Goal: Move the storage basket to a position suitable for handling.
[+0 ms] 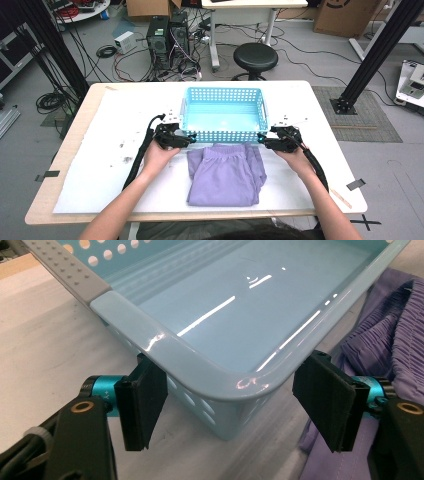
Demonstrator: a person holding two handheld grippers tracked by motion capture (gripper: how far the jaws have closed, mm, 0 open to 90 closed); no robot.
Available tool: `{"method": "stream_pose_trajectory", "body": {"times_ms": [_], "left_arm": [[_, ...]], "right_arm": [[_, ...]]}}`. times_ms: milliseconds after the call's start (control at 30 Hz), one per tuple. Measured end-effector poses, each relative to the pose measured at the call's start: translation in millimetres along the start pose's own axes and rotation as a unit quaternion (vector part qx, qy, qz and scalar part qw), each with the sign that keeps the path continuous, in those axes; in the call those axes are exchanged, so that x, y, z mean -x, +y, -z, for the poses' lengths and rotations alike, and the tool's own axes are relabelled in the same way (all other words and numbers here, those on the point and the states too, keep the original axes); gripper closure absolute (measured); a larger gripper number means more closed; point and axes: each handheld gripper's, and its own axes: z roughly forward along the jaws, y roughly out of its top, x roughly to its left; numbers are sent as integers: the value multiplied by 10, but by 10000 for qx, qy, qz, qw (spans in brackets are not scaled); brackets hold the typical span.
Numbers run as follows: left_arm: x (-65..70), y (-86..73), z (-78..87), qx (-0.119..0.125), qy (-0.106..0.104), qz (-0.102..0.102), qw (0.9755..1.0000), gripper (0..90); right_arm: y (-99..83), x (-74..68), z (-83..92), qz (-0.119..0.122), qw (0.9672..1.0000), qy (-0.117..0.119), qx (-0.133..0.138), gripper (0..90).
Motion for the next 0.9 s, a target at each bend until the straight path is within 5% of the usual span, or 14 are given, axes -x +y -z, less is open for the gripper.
{"method": "stream_pose_trajectory", "body": {"times_ms": [300,367,600,900], "left_arm": [[-1,-10,8,10,4,-19,10000,301],[10,-15,14,20,13,-11,10000,298],[30,-22,100,22,3,84,10000,298],[-33,-48,35,82,37,106,9999,278]], "right_arm": [[-20,-22,1,49,9999,-73,60,468],[-30,-37,1,-10,9997,-202,119,388],[-61,-98,149,-138,9971,-562,501,347],[-53,-183,81,-182,9981,-444,386,356]]}}
